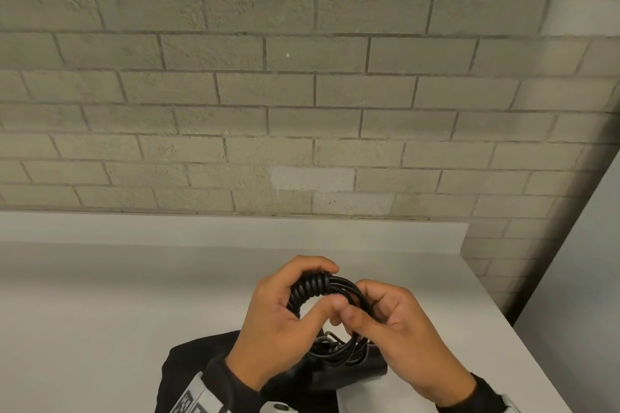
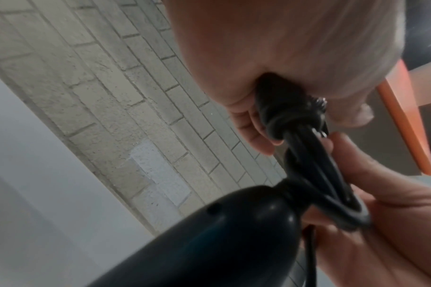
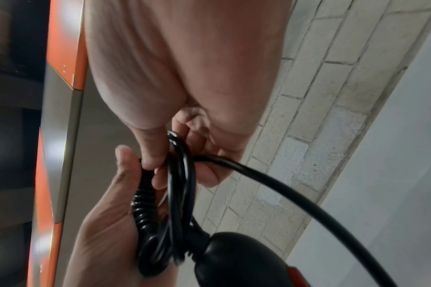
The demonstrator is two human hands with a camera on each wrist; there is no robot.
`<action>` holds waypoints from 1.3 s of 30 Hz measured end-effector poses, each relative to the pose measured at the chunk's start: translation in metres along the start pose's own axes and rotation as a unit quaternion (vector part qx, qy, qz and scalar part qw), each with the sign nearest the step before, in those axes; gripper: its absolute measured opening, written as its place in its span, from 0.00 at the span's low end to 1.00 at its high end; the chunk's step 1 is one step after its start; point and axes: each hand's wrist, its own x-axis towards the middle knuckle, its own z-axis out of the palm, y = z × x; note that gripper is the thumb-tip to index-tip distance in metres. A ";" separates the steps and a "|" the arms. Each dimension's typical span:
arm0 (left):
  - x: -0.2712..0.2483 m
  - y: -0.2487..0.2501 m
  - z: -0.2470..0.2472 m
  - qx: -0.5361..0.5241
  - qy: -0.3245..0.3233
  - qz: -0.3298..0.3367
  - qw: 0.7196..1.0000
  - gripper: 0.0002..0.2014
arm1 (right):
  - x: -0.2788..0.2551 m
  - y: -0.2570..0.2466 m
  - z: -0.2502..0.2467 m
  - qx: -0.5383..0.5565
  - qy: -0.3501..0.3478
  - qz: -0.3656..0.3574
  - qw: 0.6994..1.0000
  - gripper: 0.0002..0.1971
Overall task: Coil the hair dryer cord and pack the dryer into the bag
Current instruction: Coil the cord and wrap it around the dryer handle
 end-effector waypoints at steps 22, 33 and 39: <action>0.000 0.003 0.012 -0.072 0.148 -0.076 0.983 0.12 | -0.004 0.019 0.034 -0.342 0.214 -0.125 0.906 0.13; 0.002 -0.011 0.010 0.075 0.093 0.032 0.992 0.12 | -0.009 -0.033 0.005 0.045 0.048 0.185 0.981 0.24; 0.014 -0.020 0.004 0.121 0.112 0.077 0.983 0.13 | -0.022 -0.034 -0.001 0.006 0.071 0.120 0.990 0.03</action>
